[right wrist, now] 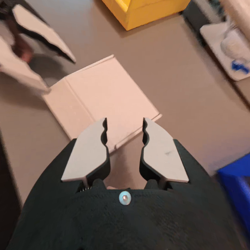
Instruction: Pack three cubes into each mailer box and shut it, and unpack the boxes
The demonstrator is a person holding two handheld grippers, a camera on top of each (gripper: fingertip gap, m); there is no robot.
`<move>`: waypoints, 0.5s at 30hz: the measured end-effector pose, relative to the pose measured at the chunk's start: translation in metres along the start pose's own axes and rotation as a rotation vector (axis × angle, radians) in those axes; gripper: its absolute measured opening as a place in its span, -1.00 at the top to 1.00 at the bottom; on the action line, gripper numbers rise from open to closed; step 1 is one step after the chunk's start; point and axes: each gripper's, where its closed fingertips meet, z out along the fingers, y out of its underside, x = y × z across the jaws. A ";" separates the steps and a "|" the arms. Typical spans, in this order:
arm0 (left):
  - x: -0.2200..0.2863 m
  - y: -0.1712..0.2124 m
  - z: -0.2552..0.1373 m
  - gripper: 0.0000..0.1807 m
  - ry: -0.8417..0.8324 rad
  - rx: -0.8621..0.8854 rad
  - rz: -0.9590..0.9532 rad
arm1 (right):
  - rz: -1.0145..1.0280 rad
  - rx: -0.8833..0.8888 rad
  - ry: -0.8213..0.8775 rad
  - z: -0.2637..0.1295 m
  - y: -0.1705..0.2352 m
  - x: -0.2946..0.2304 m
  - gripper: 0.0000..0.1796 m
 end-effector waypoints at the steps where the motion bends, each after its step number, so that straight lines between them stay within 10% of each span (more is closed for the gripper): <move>1: -0.003 -0.002 0.001 0.17 -0.002 0.002 0.022 | 0.038 -0.021 -0.061 -0.007 0.013 -0.005 0.38; 6: -0.008 -0.010 0.011 0.08 0.039 -0.002 0.070 | 0.120 -0.118 -0.186 -0.010 0.076 -0.016 0.12; 15: -0.004 -0.005 0.030 0.06 0.093 -0.092 0.110 | 0.148 0.022 -0.280 0.004 0.074 -0.032 0.11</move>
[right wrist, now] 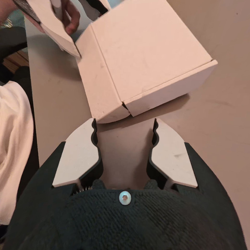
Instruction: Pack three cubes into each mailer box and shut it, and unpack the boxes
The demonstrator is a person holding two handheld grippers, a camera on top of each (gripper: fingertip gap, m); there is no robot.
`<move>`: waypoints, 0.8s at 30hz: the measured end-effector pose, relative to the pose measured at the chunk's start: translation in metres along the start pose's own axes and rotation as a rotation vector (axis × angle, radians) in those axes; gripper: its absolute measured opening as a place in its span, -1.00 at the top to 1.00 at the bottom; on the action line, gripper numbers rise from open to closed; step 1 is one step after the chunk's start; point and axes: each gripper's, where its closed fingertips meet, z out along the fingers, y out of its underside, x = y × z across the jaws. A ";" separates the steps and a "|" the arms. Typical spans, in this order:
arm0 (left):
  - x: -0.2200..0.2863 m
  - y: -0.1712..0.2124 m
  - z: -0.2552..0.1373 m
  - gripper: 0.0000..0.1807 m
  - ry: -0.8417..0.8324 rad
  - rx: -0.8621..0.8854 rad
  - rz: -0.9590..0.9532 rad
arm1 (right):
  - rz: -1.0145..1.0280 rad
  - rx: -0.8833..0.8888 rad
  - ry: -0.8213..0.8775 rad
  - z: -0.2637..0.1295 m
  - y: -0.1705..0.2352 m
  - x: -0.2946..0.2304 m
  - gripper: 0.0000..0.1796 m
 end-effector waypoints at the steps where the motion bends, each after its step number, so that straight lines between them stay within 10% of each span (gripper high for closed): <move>1: 0.000 -0.001 0.001 0.06 0.012 -0.002 -0.001 | -0.001 0.015 -0.011 -0.001 -0.001 -0.001 0.13; 24: -0.042 -0.040 0.024 0.30 -0.189 -0.075 -0.141 | 0.146 0.040 -0.196 0.001 -0.011 -0.030 0.36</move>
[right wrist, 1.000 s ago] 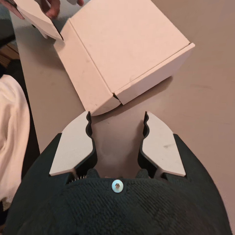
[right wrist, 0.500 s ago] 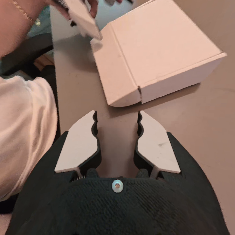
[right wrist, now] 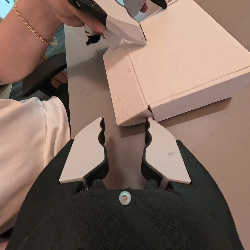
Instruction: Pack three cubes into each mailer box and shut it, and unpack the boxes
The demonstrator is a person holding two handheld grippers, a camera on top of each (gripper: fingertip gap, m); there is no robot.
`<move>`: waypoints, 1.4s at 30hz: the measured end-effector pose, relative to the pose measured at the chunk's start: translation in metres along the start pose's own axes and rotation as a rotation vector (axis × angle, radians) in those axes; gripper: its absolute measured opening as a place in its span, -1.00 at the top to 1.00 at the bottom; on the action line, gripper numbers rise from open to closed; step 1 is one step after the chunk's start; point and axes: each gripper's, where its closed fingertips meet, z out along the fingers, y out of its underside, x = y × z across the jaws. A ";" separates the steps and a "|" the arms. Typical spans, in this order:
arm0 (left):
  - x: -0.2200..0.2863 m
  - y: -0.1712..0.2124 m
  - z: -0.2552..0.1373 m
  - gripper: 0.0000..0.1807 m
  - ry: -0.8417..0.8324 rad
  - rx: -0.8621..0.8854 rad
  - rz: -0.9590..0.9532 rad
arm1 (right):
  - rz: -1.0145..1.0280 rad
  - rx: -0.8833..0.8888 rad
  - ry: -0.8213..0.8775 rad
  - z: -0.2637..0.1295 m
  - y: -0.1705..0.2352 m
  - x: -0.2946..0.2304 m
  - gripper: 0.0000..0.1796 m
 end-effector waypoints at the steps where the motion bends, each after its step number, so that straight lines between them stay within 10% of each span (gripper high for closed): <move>1: 0.000 0.000 0.000 0.30 -0.006 -0.003 -0.008 | -0.006 0.003 0.001 0.000 0.000 0.000 0.35; 18: 0.001 -0.001 0.000 0.30 -0.014 0.055 -0.044 | -0.058 0.054 0.220 0.005 -0.010 0.037 0.07; 42: -0.016 0.026 -0.044 0.14 0.061 0.126 -0.017 | -0.241 -0.096 0.291 0.017 0.012 0.050 0.21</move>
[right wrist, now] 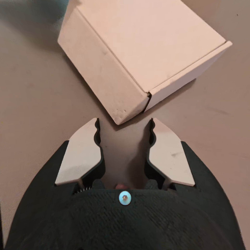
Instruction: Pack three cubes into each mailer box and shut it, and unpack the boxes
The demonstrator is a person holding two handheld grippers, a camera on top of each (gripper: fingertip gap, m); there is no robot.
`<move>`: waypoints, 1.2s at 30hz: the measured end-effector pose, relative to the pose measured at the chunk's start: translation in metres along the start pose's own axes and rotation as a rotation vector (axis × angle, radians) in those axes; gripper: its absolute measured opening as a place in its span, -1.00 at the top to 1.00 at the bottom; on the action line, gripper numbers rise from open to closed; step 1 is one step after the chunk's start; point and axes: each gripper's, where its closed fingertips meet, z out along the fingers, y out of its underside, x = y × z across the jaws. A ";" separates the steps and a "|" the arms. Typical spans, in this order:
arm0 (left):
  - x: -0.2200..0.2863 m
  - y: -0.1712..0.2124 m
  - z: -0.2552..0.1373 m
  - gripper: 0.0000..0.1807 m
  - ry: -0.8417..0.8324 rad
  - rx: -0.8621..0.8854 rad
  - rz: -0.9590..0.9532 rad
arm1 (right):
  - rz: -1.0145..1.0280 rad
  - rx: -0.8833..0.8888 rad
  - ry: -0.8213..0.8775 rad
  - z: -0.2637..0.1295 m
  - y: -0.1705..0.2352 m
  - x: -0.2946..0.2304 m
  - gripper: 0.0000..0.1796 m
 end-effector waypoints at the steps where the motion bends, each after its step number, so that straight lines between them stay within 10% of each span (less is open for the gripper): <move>1: 0.003 0.004 -0.003 0.14 0.011 -0.003 0.031 | -0.017 0.002 0.004 0.000 0.000 0.000 0.20; 14: 0.043 0.048 0.005 0.20 0.128 -0.123 0.226 | -0.012 0.237 -0.029 -0.016 -0.034 0.019 0.20; 36: 0.042 0.048 0.015 0.35 0.149 -0.146 0.311 | -0.147 0.051 -0.149 0.008 -0.018 0.023 0.26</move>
